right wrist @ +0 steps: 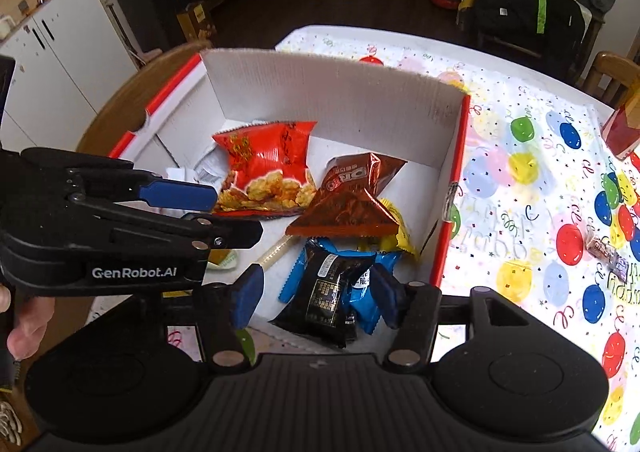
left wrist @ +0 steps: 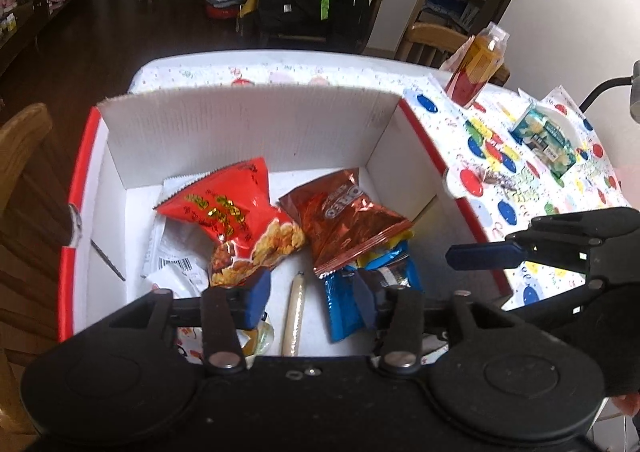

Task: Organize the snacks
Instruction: 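Open both tools to drop the stick and black candy in the box, then move both tools back over the two small candy wrappers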

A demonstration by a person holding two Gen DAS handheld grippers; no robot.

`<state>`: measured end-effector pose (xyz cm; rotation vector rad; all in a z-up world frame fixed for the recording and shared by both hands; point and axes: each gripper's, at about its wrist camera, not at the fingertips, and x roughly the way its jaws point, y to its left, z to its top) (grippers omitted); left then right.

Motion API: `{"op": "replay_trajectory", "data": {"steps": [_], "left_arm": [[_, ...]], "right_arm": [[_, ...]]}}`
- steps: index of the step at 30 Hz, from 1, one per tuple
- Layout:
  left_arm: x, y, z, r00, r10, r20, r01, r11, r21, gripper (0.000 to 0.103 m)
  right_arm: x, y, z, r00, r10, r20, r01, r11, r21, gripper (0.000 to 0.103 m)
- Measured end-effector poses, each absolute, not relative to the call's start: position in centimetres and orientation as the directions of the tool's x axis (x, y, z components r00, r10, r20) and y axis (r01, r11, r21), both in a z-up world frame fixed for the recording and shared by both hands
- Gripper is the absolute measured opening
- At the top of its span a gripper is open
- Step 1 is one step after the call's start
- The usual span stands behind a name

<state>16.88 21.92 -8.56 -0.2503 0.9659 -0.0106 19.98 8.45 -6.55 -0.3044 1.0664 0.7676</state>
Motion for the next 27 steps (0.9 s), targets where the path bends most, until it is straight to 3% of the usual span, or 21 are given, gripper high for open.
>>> {"op": "replay_trajectory", "data": {"steps": [4, 15, 18, 27], "left_arm": [[16.2, 21.6, -7.3, 0.602, -0.118, -0.79, -0.094, 0.972, -0.217, 0.055], [15.2, 19.4, -4.0, 0.679, -0.103, -0.727, -0.041, 0.983, -0.178, 0.077], [15.2, 18.4, -3.4, 0.69, -0.108, -0.715, -0.022, 0.985, -0.17, 0.086], [16.5, 14.1, -2.5, 0.705, -0.125, -0.698, 0.024, 0.988, -0.153, 0.093]], "right_arm": [[19.5, 7.2, -5.0, 0.28, 0.442, -0.852, -0.688, 0.711, 0.142, 0.068], [18.5, 3.1, -1.3, 0.337, 0.479, -0.811, -0.657, 0.736, 0.162, 0.071], [18.5, 1.4, -0.5, 0.362, 0.482, -0.798, -0.64, 0.751, 0.163, 0.079], [19.6, -4.0, 0.2, 0.413, 0.48, -0.774, -0.609, 0.777, 0.157, 0.08]]}}
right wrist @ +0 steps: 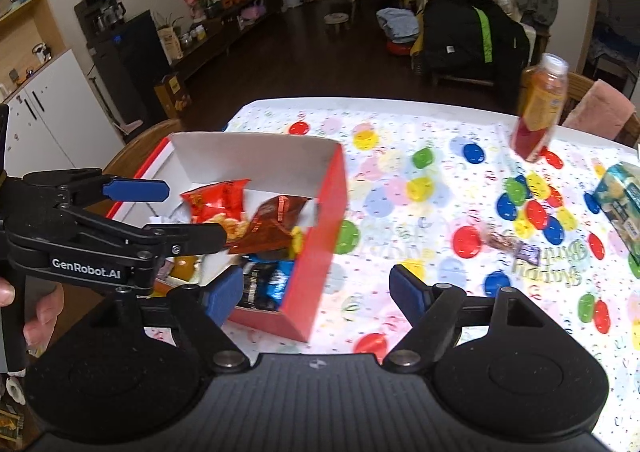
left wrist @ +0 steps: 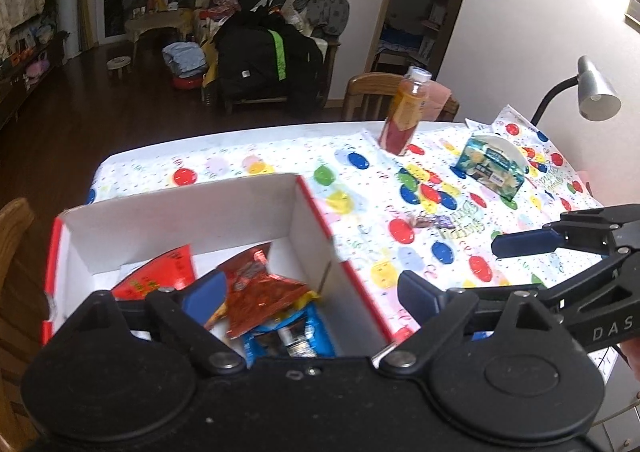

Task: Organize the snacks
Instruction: 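Move both tools back over the two small candy wrappers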

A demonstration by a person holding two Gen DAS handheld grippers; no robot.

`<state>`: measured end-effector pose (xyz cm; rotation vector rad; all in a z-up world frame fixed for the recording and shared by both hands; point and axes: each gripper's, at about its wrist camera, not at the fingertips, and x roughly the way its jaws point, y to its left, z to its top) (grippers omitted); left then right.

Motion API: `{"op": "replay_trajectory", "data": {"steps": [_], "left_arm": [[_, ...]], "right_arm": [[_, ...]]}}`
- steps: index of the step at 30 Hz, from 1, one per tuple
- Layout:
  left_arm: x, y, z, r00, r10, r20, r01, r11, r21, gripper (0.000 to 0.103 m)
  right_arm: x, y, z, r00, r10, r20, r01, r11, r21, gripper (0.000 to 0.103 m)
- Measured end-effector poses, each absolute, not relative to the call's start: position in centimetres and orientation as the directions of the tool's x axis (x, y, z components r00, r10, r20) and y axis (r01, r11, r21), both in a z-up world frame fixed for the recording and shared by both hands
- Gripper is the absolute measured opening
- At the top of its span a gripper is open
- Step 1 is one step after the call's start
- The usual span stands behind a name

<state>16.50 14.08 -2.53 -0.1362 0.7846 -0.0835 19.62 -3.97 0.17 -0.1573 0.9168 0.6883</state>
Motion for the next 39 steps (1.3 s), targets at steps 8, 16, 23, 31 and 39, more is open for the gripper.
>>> {"op": "replay_trajectory", "data": {"steps": [8, 16, 23, 31, 39], "left_arm": [[18.6, 8.8, -3.0, 0.702, -0.124, -0.701, 0.04, 0.99, -0.135, 0.098], [21.8, 3.5, -3.9, 0.693, -0.121, -0.71, 0.02, 0.989, -0.149, 0.102], [25.7, -0.2, -5.6, 0.677, -0.08, -0.731, -0.053, 0.986, -0.157, 0.102], [30.0, -2.6, -8.0, 0.65, -0.044, -0.759, -0.138, 0.975, -0.175, 0.102], [33.7, -3.1, -10.4, 0.618, -0.042, -0.785, -0.208, 0.954, -0.215, 0.101]], "right_arm": [[22.0, -9.6, -0.8, 0.42, 0.482, -0.769, -0.59, 0.789, 0.172, 0.08], [25.6, -15.4, -2.2, 0.417, 0.47, -0.778, -0.59, 0.791, 0.162, 0.08], [29.1, -19.4, -4.2, 0.412, 0.456, -0.789, -0.627, 0.77, 0.118, 0.08], [33.4, -21.6, -7.0, 0.388, 0.449, -0.805, -0.681, 0.728, 0.078, 0.08], [37.0, -21.2, -9.3, 0.361, 0.452, -0.816, -0.741, 0.67, 0.044, 0.08]]}}
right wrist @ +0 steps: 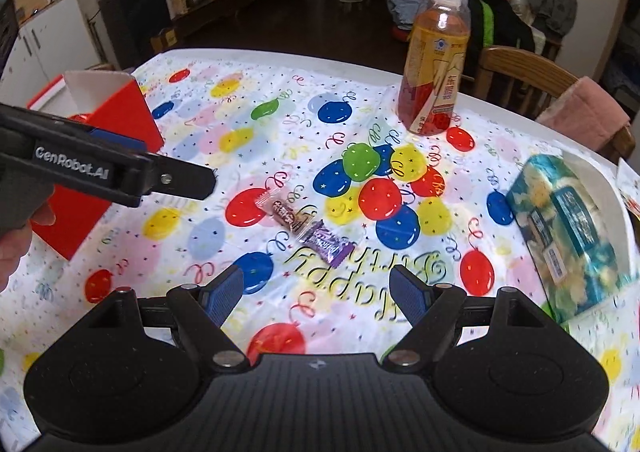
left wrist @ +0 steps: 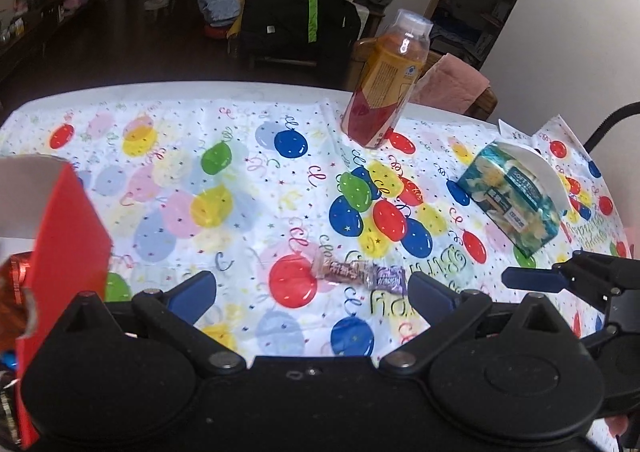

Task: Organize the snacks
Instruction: 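Move both tools back over the two small candy wrappers, then grasp the brown candy with the left tool while the right tool grasps the purple candy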

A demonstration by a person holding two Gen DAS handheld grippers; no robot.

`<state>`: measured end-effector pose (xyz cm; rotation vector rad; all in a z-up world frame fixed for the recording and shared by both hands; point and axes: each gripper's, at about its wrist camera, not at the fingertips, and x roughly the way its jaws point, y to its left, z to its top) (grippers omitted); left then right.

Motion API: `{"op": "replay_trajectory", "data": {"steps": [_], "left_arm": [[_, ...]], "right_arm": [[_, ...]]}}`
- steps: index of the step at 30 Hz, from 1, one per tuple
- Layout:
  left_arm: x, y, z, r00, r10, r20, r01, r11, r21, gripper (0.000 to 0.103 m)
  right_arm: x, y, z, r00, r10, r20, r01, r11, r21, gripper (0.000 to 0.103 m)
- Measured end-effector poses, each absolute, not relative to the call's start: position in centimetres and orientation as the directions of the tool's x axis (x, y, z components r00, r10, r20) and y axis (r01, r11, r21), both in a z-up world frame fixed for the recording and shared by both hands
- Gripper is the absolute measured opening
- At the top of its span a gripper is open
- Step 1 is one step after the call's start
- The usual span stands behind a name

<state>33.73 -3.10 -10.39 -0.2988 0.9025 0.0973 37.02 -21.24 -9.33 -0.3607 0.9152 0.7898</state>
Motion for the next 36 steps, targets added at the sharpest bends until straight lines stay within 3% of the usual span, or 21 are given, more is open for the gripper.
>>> {"op": "replay_trajectory", "data": {"steps": [9, 12, 16, 25, 32, 36], "left_arm": [[36.8, -4.3, -13.1, 0.589, -0.052, -0.807, -0.196, 0.959, -0.204, 0.093], [37.7, -4.4, -14.0, 0.579, -0.067, -0.813, -0.202, 0.954, -0.223, 0.086], [38.7, -4.4, -15.3, 0.563, -0.1, -0.82, -0.198, 0.947, -0.251, 0.075], [39.9, -5.0, -17.2, 0.547, -0.121, -0.828, -0.166, 0.954, -0.248, 0.056], [40.3, -5.8, -17.5, 0.557, -0.095, -0.825, -0.135, 0.97, -0.203, 0.049], [40.1, -6.4, -17.5, 0.565, -0.059, -0.823, -0.117, 0.982, -0.151, 0.03]], "right_arm": [[39.6, -20.0, -11.9, 0.316, 0.472, -0.823, -0.798, 0.602, 0.039, 0.08], [40.2, -19.5, -12.7, 0.312, 0.483, -0.818, -0.812, 0.582, 0.034, 0.08], [41.0, -18.8, -14.0, 0.302, 0.49, -0.817, -0.827, 0.561, 0.031, 0.066], [42.0, -17.5, -16.0, 0.29, 0.497, -0.818, -0.855, 0.519, 0.013, 0.05], [42.1, -17.6, -16.9, 0.286, 0.486, -0.826, -0.851, 0.525, 0.014, 0.037], [42.1, -17.9, -17.0, 0.296, 0.489, -0.821, -0.842, 0.54, 0.018, 0.031]]}}
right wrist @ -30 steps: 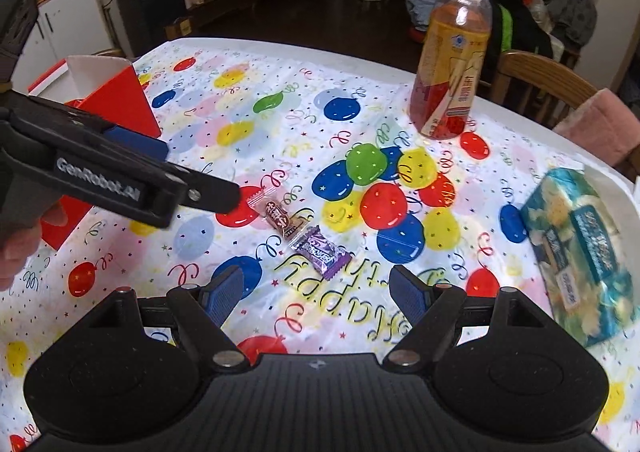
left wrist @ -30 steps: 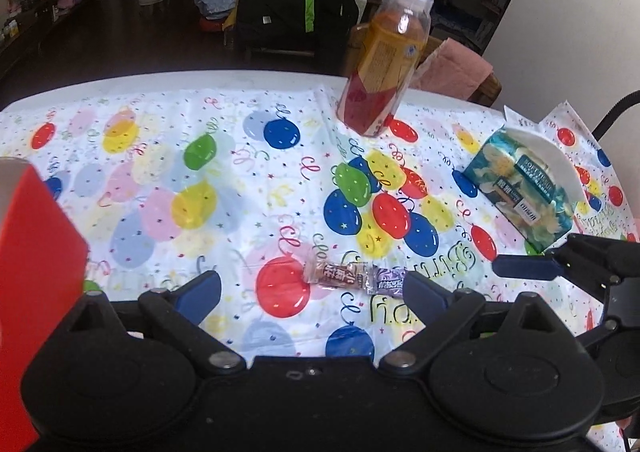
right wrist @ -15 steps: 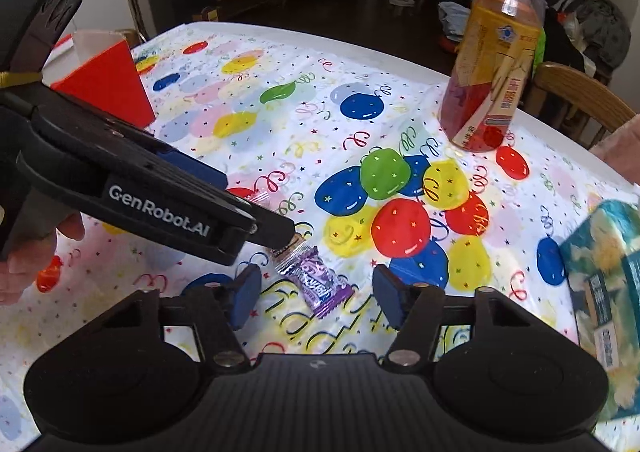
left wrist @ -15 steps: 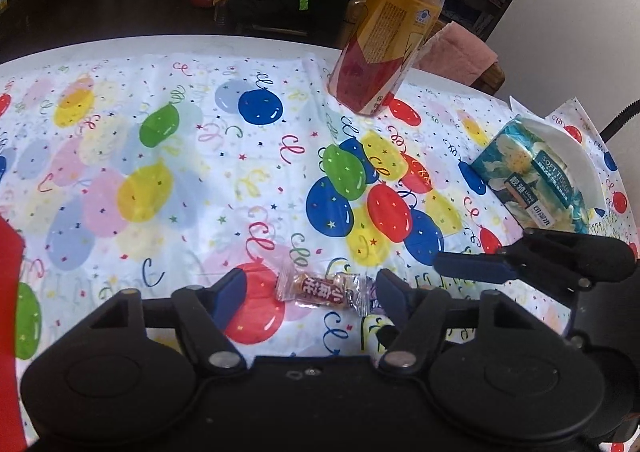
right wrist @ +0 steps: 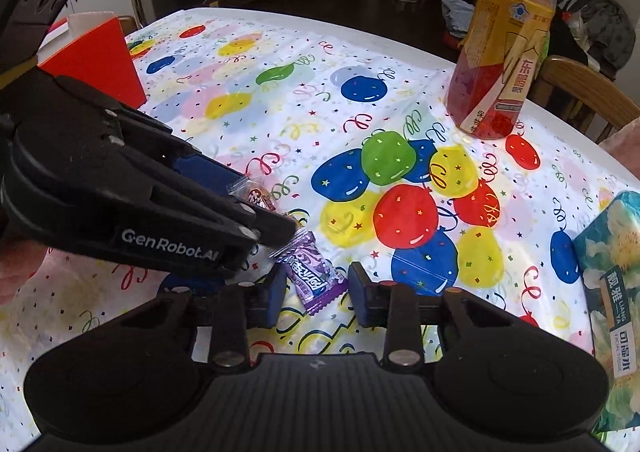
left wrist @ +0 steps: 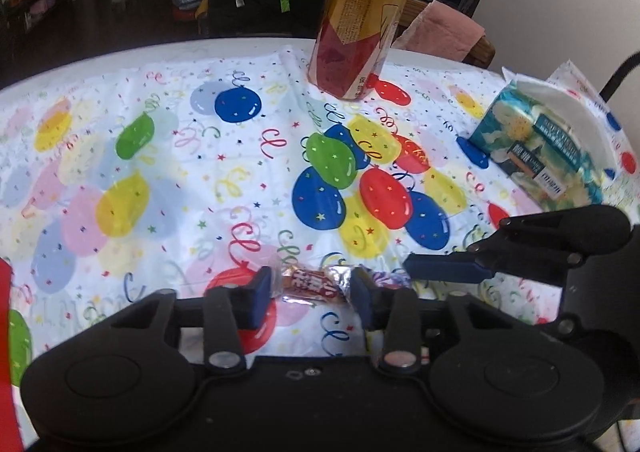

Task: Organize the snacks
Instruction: 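Grasp the brown candy with the left tool while the right tool grasps the purple candy, then carry the brown and purple candies over the red box with both tools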

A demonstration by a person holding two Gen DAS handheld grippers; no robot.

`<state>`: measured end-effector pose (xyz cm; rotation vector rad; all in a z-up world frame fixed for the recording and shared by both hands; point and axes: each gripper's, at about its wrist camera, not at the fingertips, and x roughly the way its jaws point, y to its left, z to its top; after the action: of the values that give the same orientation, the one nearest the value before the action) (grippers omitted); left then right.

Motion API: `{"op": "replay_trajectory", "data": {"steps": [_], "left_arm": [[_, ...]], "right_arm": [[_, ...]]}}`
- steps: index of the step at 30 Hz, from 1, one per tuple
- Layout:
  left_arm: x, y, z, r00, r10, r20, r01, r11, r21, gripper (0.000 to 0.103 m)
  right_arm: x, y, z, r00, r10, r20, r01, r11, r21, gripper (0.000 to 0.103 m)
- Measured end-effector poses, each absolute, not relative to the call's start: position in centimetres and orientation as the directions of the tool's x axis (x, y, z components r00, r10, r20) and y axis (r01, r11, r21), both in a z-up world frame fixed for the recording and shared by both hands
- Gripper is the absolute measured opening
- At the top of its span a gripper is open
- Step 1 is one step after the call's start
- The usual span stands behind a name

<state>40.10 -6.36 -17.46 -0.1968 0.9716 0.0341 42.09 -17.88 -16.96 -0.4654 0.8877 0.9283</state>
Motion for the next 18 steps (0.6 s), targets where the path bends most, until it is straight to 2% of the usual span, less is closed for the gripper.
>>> {"op": "replay_trajectory", "data": {"steps": [4, 18], "left_arm": [[39.8, -6.5, -17.3, 0.574, -0.062, -0.817, -0.098, 0.985, -0.143, 0.028], [36.1, -6.1, -16.1, 0.565, -0.081, -0.821, -0.105, 0.98, -0.169, 0.026]], "right_arm": [[41.8, -18.2, -16.9, 0.311, 0.482, -0.819, -0.829, 0.559, 0.014, 0.028], [38.6, -20.2, -15.8, 0.323, 0.444, -0.836, -0.785, 0.619, 0.025, 0.027]]}}
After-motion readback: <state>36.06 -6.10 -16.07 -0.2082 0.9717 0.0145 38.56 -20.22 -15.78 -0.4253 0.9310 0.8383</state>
